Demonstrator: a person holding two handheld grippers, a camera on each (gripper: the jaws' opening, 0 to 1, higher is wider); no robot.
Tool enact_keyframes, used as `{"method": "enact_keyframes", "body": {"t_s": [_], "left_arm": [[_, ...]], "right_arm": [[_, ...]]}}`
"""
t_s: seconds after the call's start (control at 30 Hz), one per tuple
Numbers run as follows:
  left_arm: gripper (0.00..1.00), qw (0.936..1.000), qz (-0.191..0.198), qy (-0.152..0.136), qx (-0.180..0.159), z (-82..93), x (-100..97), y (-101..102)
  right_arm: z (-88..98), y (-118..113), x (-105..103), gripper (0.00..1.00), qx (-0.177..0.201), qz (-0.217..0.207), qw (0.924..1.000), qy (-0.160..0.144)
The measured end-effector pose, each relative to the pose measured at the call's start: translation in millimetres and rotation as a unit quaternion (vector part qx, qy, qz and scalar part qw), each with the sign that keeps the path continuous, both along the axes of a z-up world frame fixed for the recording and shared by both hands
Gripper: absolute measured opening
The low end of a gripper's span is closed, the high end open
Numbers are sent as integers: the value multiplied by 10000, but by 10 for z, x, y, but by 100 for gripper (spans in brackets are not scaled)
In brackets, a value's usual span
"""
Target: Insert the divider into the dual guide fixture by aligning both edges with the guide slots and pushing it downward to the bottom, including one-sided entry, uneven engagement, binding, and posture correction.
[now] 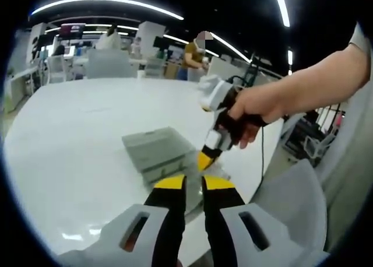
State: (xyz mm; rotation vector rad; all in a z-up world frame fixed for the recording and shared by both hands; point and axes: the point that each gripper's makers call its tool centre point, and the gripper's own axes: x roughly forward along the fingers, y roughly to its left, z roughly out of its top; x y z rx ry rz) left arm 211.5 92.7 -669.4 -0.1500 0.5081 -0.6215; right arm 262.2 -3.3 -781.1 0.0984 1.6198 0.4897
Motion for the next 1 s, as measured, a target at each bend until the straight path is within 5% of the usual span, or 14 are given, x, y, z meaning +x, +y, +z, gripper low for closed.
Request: {"method": "enact_keyframes", "body": {"t_s": [1.0], "left_arm": [[7,10000,71,-22,0,-8,-9,22]], "right_arm": [[16,24,-19,0,-175,157,9997,29]]}}
